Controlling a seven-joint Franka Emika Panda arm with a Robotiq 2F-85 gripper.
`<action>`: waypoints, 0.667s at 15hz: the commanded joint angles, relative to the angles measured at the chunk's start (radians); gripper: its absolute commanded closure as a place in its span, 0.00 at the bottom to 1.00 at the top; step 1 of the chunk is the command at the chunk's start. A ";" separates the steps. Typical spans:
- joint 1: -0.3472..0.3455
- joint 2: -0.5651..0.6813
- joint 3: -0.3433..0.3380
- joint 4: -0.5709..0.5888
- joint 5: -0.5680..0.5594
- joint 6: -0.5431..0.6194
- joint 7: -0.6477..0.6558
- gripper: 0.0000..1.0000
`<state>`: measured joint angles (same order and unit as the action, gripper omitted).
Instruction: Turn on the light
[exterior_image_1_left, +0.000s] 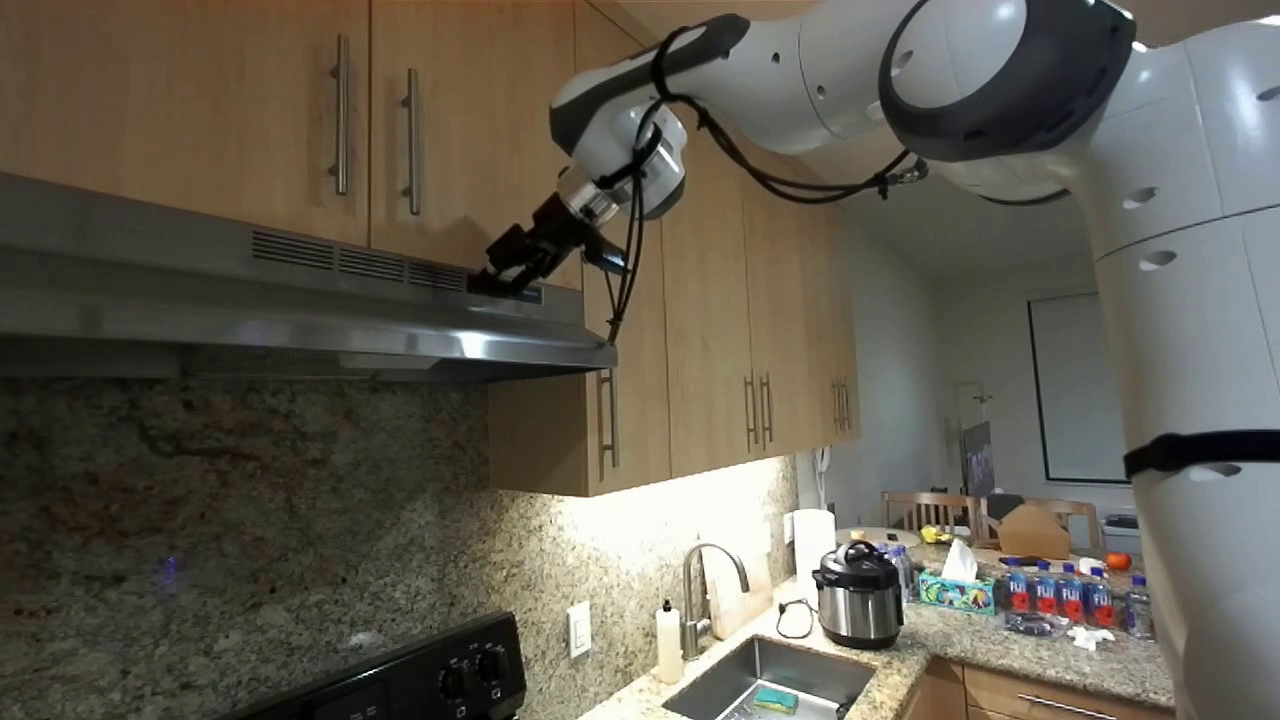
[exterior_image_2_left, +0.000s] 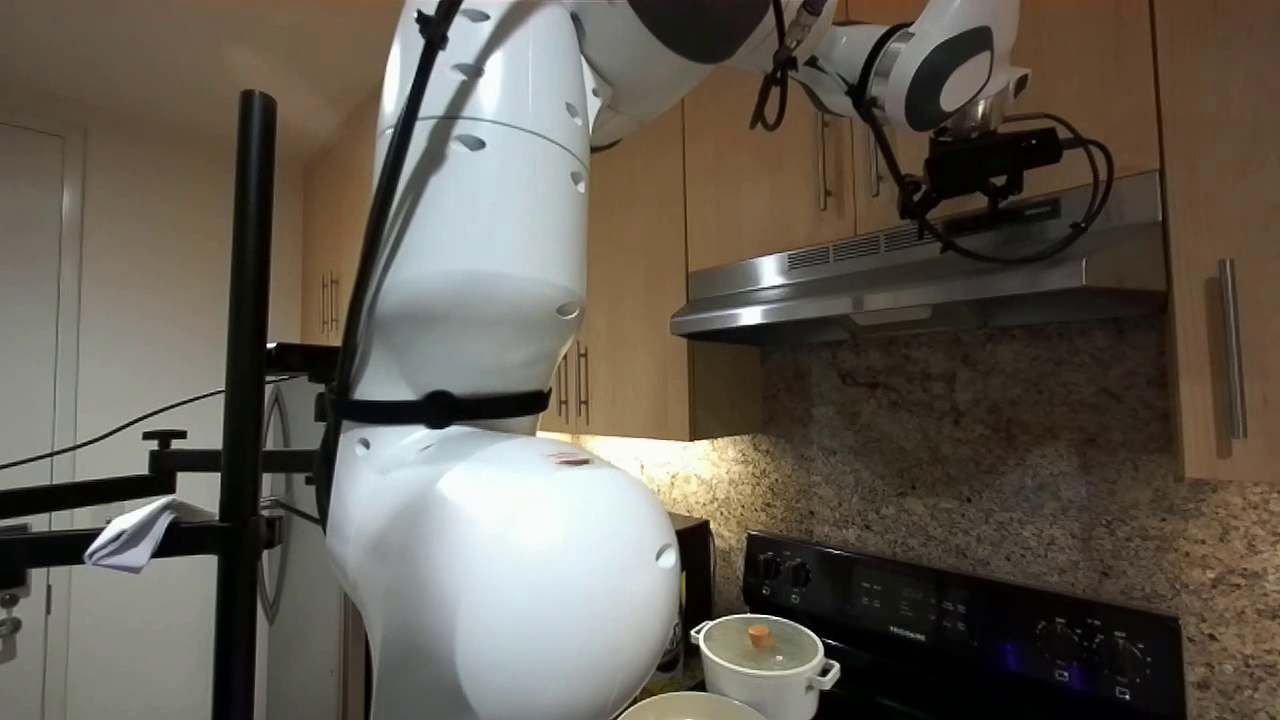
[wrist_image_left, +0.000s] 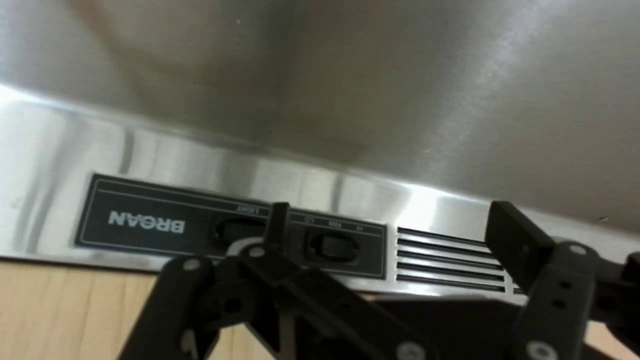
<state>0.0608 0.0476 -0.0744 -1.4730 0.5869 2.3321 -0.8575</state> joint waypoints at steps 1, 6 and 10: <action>-0.006 0.015 -0.011 0.037 0.012 0.007 0.065 0.00; 0.006 0.051 -0.006 0.086 0.003 -0.036 0.088 0.00; 0.014 0.084 -0.003 0.114 0.006 -0.039 0.095 0.00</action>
<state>0.0729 0.1024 -0.0796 -1.3996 0.5869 2.3119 -0.7932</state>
